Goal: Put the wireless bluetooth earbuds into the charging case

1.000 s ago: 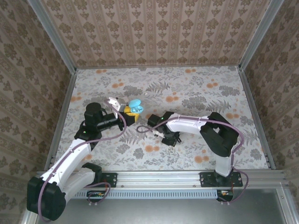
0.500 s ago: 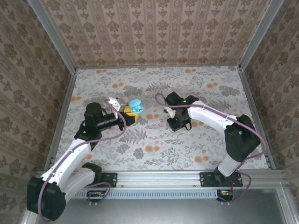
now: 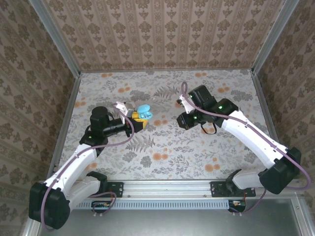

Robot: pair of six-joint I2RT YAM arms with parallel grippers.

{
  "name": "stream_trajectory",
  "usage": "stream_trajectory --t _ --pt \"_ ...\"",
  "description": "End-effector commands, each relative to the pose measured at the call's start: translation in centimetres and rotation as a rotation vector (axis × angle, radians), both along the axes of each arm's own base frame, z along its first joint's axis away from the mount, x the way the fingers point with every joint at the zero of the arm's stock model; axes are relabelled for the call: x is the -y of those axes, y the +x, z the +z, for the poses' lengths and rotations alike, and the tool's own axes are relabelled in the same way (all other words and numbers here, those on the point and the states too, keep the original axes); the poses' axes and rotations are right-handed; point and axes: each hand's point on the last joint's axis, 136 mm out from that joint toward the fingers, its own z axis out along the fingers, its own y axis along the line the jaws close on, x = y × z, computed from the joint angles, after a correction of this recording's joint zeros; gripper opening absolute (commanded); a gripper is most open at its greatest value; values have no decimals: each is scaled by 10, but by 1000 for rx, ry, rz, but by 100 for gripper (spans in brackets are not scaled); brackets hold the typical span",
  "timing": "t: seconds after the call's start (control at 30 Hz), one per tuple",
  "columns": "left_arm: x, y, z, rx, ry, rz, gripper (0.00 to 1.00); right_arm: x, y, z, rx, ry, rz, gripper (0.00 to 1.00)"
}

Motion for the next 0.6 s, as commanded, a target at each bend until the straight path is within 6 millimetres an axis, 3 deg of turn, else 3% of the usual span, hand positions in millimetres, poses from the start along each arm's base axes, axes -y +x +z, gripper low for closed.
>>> stream_trajectory --t 0.0,0.27,0.57 --pt "5 -3 29 104 -35 -55 8 -11 -10 31 -13 83 44 14" --pt "22 -11 33 120 -42 -128 8 -36 -21 79 -24 193 127 14" --pt "45 -20 33 123 -60 -195 7 -64 -35 80 -113 203 223 14"
